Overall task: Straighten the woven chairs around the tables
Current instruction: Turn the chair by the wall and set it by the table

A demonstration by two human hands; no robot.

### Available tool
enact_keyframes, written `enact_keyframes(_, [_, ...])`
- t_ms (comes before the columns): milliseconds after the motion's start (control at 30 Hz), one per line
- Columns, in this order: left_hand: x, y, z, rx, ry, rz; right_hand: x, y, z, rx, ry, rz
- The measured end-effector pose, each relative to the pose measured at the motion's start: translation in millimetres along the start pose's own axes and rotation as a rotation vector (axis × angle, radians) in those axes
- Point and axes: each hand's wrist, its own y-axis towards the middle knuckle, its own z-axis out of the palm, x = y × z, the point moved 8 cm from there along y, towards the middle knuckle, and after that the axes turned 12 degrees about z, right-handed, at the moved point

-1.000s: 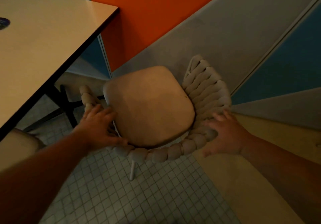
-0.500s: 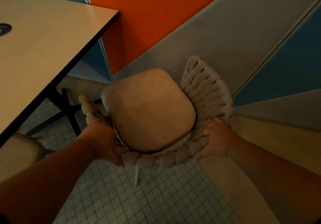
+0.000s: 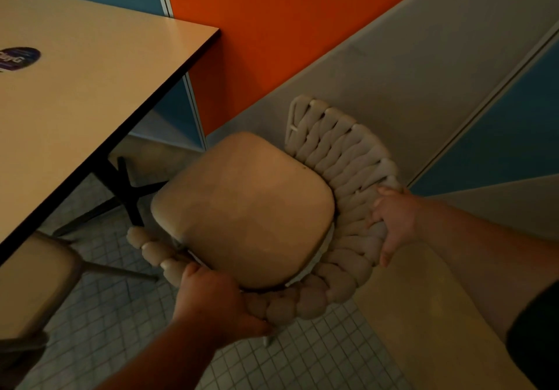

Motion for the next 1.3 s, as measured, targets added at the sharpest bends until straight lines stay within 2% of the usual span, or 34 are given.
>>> enact_keyframes(167, [-4.7,1.0,4.1,0.046,-0.005,-0.068,-2.7,7.2,-16.0,-0.012,-0.108,0.039])
enact_keyframes(233, [-3.7,2.9,6.0,0.067,0.004,-0.073,-9.0,8.9,-14.5,-0.033,-0.044,0.071])
enact_keyframes(300, [-3.6,3.5,9.4,0.107,0.017,-0.066,-14.5,3.9,-4.7,-0.034,0.156,0.142])
enact_keyframes(367, [-5.2,5.5,14.1,0.152,0.034,-0.037,-13.1,-2.5,12.7,-0.069,0.616,0.181])
enact_keyframes(467, [-17.0,7.9,16.8,0.204,-0.036,0.047,3.8,-25.0,43.7,-0.215,1.719,0.231])
enact_keyframes(533, [-42.6,10.2,19.9,0.254,-0.078,0.182,31.9,-31.9,72.3,-0.163,2.037,0.375])
enact_keyframes(600, [-74.9,14.7,23.0,0.292,-0.106,0.312,53.7,-26.1,86.2,-0.154,2.164,0.411])
enact_keyframes(700, [-96.6,25.8,30.6,0.293,-0.146,0.344,55.0,-17.5,80.6,-0.215,2.144,0.497])
enact_keyframes(833, [-104.3,35.3,37.0,0.280,-0.151,0.336,39.3,-17.8,75.8,-0.175,1.937,0.576])
enact_keyframes(900, [-113.3,41.2,33.7,0.248,-0.182,0.321,28.6,-15.8,70.3,-0.198,1.871,0.578])
enact_keyframes(1100, [-138.2,73.6,26.6,0.182,-0.286,0.247,2.8,14.7,49.1,-0.147,1.969,0.533])
enact_keyframes(1300, [-156.1,101.8,25.5,0.153,-0.320,0.193,-25.6,48.1,34.4,-0.155,1.815,0.542])
